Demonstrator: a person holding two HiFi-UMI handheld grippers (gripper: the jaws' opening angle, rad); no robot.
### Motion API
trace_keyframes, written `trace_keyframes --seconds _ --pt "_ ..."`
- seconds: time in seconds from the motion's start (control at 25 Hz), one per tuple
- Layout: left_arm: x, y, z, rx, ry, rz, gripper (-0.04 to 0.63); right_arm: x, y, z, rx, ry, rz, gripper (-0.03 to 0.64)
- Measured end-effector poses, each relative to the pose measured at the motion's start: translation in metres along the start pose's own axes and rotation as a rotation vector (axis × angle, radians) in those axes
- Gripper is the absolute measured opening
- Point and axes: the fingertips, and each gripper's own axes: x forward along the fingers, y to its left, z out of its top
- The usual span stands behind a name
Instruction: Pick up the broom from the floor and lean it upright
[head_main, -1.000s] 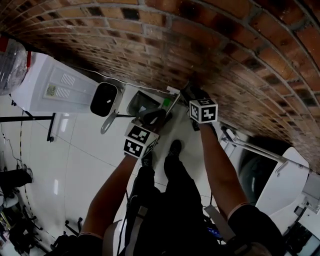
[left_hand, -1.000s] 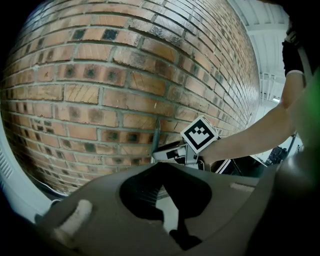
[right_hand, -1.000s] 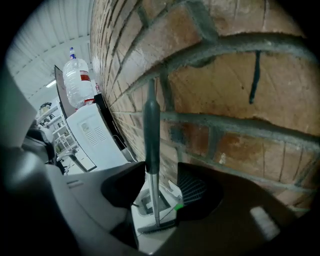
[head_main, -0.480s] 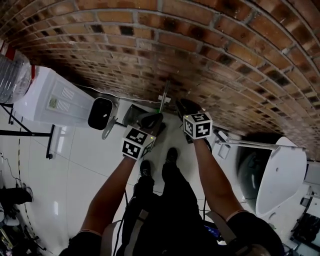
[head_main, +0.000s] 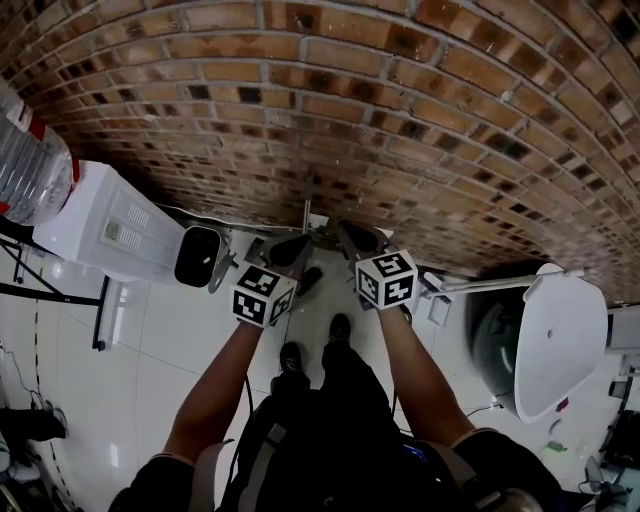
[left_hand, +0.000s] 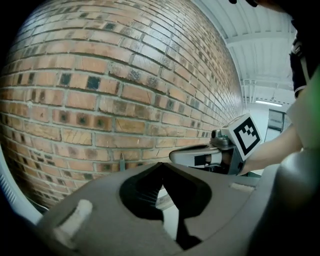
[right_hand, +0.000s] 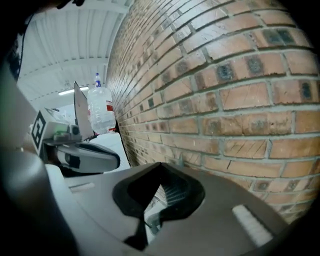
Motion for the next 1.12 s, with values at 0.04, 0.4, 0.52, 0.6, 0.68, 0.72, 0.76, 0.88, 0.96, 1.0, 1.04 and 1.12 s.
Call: trace_keyframes --seconds 0.04,0.4,0.52,0.6,0.68,0.72,0.76,0.88,0.96,1.0,1.04,1.12 --pt "-0.002 -0.001 0.006 0.005 -0.011 -0.002 0.0 -0.004 0.005 0.005 -0.001 -0.019 0.008 0.005" --pt "-0.031 -0.017 0.032 0.029 -0.066 -0.016 0.0 -0.041 0.051 0.04 -0.029 -0.13 0.061 0.005" --pt "-0.039 -0.022 0.035 0.032 -0.072 -0.018 0.0 -0.049 0.057 0.046 -0.04 -0.147 0.064 0.005" --pt "-0.044 -0.024 0.036 0.031 -0.078 -0.019 0.0 -0.052 0.061 0.049 -0.045 -0.154 0.063 0.005" --pt "-0.048 -0.027 0.037 0.029 -0.085 -0.021 0.0 -0.055 0.065 0.051 -0.049 -0.162 0.062 0.005" --pt "-0.05 -0.028 0.038 0.03 -0.087 -0.022 0.0 -0.057 0.066 0.052 -0.05 -0.166 0.062 0.005" --pt "-0.051 -0.029 0.039 0.03 -0.09 -0.023 0.0 -0.058 0.068 0.054 -0.051 -0.17 0.062 0.005" --pt "-0.056 -0.032 0.041 0.032 -0.099 -0.025 0.0 -0.062 0.072 0.057 -0.057 -0.182 0.065 0.005" --pt "-0.059 -0.033 0.043 0.032 -0.106 -0.025 0.0 -0.064 0.074 0.06 -0.06 -0.189 0.065 0.005" --pt "-0.06 -0.034 0.044 0.032 -0.11 -0.026 0.0 -0.065 0.075 0.061 -0.061 -0.192 0.066 0.005" --pt "-0.061 -0.035 0.045 0.032 -0.113 -0.026 0.0 -0.066 0.076 0.062 -0.062 -0.195 0.065 0.005" --pt "-0.063 -0.036 0.047 0.033 -0.119 -0.026 0.0 -0.069 0.078 0.064 -0.064 -0.201 0.064 0.005"
